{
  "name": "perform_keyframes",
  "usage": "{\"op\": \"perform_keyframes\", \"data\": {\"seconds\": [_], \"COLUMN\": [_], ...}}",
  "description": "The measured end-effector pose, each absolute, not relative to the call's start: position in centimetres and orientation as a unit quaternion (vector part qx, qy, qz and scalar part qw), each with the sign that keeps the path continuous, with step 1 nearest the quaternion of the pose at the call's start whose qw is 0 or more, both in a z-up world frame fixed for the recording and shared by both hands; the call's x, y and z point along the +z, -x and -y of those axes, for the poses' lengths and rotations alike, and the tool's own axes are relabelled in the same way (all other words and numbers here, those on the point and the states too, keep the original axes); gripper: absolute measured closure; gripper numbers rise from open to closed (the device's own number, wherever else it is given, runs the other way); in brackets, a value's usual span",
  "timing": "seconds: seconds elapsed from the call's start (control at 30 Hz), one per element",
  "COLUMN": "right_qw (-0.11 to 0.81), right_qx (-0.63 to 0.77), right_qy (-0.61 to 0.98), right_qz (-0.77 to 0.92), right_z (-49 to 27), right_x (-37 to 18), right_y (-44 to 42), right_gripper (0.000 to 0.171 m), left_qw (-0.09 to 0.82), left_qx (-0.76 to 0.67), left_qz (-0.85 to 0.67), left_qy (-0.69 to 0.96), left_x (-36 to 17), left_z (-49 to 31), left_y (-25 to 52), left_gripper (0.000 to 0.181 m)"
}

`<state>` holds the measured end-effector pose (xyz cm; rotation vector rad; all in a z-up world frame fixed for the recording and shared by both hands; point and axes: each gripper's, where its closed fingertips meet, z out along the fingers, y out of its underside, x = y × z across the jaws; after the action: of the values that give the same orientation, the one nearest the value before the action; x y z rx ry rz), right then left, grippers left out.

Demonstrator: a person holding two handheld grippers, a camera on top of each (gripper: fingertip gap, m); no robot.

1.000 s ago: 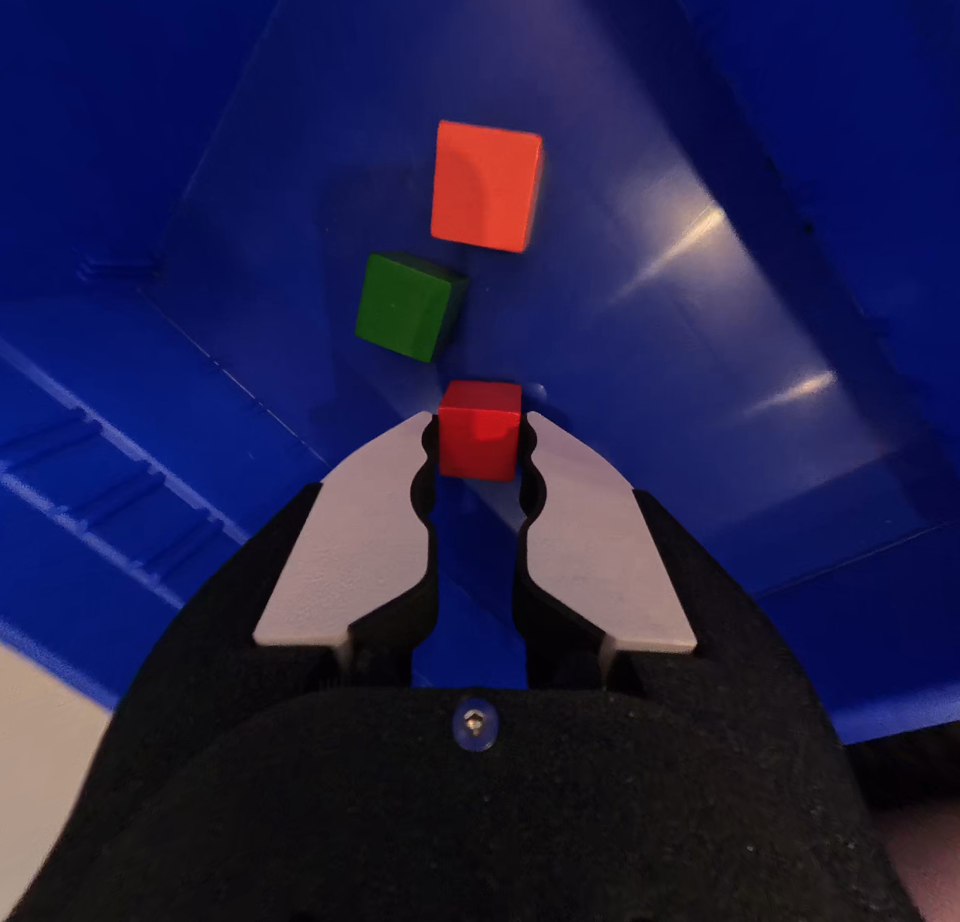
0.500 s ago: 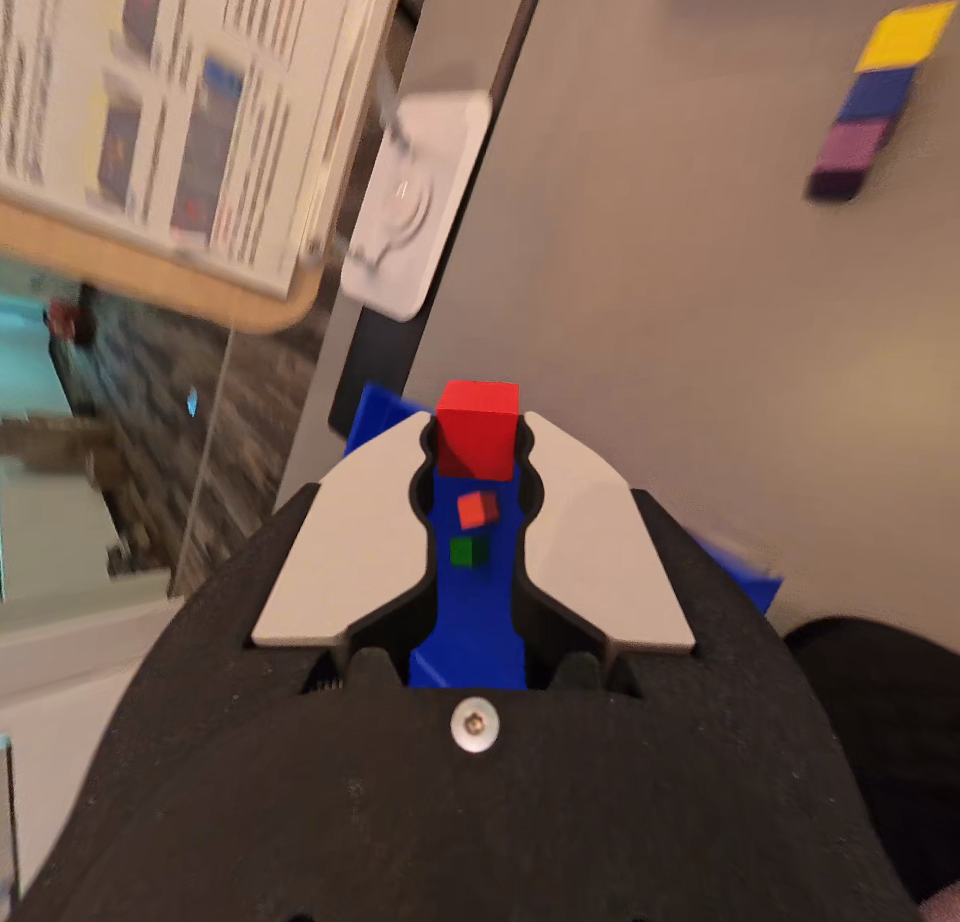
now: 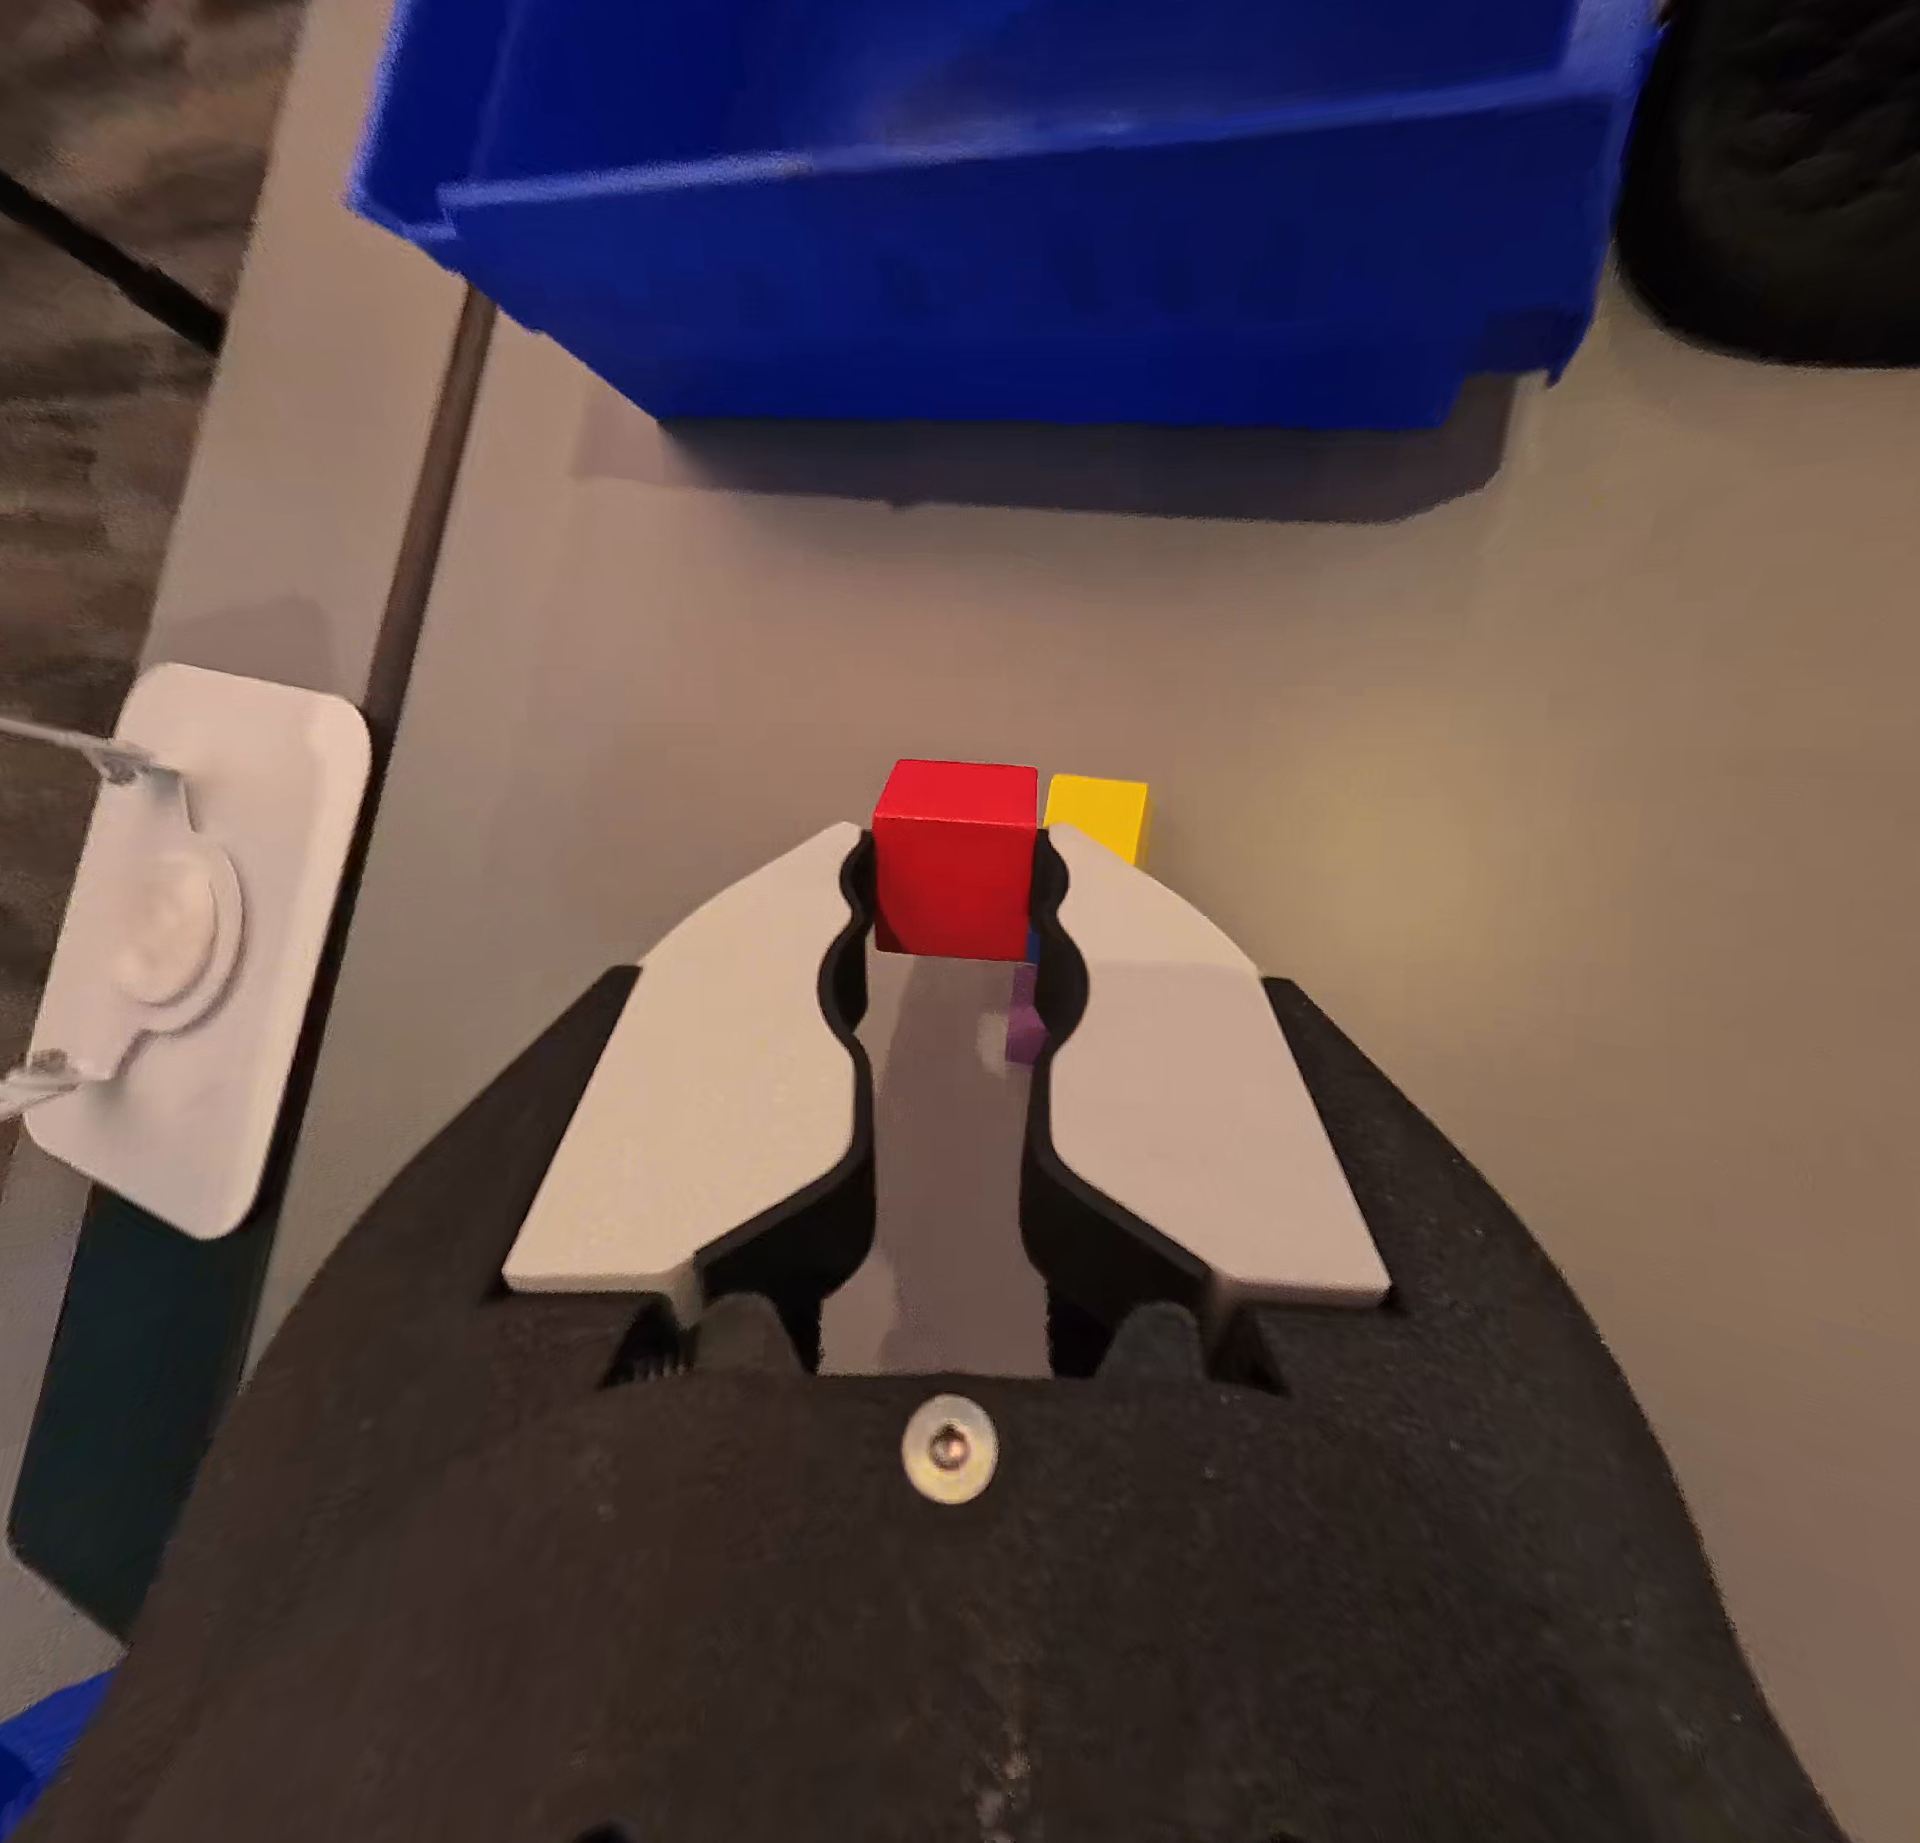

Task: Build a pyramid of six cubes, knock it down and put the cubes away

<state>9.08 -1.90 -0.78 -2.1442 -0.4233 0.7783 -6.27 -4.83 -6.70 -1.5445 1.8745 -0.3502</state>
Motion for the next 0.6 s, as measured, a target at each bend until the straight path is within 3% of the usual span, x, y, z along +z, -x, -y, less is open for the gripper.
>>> {"op": "perform_keyframes", "data": {"seconds": [0.6], "right_qw": [0.402], "right_qx": [0.316], "right_qy": [0.845], "right_qz": [0.155], "right_z": [2.2], "right_x": [-0.6], "right_y": [-9.9], "right_gripper": [0.128], "left_qw": [0.223], "left_qx": [-0.075], "left_qz": [-0.759], "left_qy": [0.607], "left_x": [-12.5], "left_z": [5.6], "left_y": [6.2], "left_gripper": [0.153]}}
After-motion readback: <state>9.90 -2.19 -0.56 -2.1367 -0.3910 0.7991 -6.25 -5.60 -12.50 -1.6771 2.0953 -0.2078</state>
